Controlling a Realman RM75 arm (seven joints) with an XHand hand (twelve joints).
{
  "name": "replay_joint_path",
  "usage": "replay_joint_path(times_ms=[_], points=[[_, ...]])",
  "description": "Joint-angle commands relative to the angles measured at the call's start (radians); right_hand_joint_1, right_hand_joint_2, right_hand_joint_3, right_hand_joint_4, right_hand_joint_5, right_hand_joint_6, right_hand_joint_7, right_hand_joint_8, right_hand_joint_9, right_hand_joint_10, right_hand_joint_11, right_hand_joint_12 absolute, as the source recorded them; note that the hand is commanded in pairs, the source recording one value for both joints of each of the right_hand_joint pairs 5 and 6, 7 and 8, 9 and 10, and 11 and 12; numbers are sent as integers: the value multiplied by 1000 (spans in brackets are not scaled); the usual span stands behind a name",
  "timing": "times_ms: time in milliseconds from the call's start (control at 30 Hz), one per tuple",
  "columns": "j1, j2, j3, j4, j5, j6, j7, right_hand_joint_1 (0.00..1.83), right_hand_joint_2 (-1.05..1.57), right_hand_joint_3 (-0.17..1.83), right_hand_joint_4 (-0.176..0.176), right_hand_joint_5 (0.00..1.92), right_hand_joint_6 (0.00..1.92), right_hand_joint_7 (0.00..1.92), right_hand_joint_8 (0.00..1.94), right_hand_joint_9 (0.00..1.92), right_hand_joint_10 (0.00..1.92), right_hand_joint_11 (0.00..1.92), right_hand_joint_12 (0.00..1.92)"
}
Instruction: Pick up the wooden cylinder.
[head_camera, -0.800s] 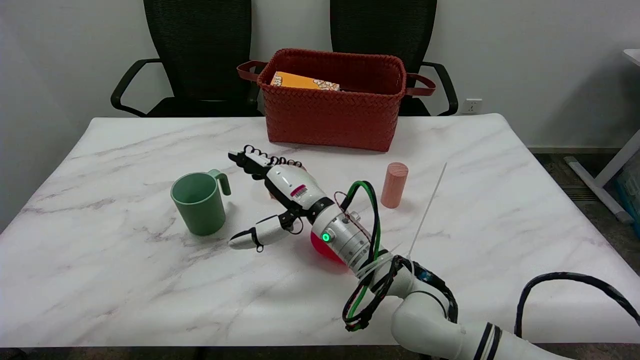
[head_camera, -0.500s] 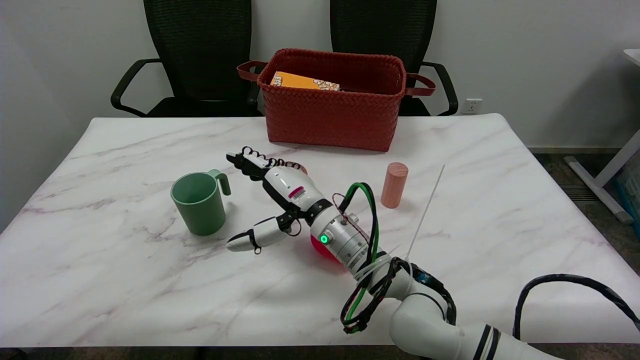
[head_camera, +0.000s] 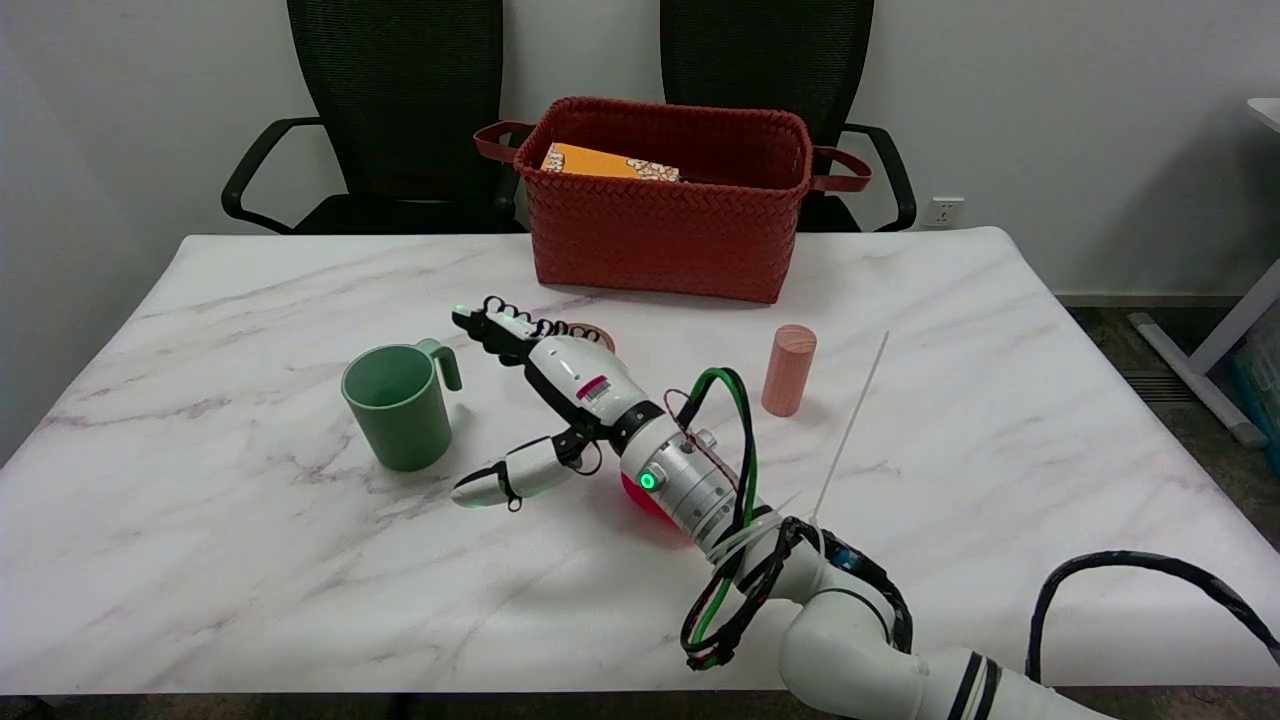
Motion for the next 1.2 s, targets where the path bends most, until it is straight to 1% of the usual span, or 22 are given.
replay_joint_path(times_ms=[33, 467, 667, 733, 900, 1000, 1200], points=[[15, -9, 37, 5, 6, 4, -5, 1058, 506, 91, 0, 186, 186, 285, 285, 365, 365, 465, 465], [18, 7, 131, 10, 9, 7, 2, 1057, 502, 88, 0, 173, 173, 264, 264, 368, 368, 474, 474], [-3, 39, 174, 22, 12, 44, 2, 1051, 484, 105, 0, 171, 171, 263, 263, 364, 364, 456, 456], [-9, 52, 181, 22, 36, 70, 2, 1047, 482, 108, 0, 171, 171, 262, 262, 362, 362, 455, 455], [-11, 102, 187, 14, 157, 152, -3, 1042, 483, 86, 0, 168, 168, 259, 259, 360, 360, 453, 453], [-7, 127, 199, 17, 175, 172, -5, 1039, 490, 49, 0, 167, 167, 258, 258, 359, 359, 462, 462], [-6, 142, 260, 6, 177, 174, 2, 1031, 497, 38, 0, 164, 164, 260, 260, 362, 362, 473, 473]])
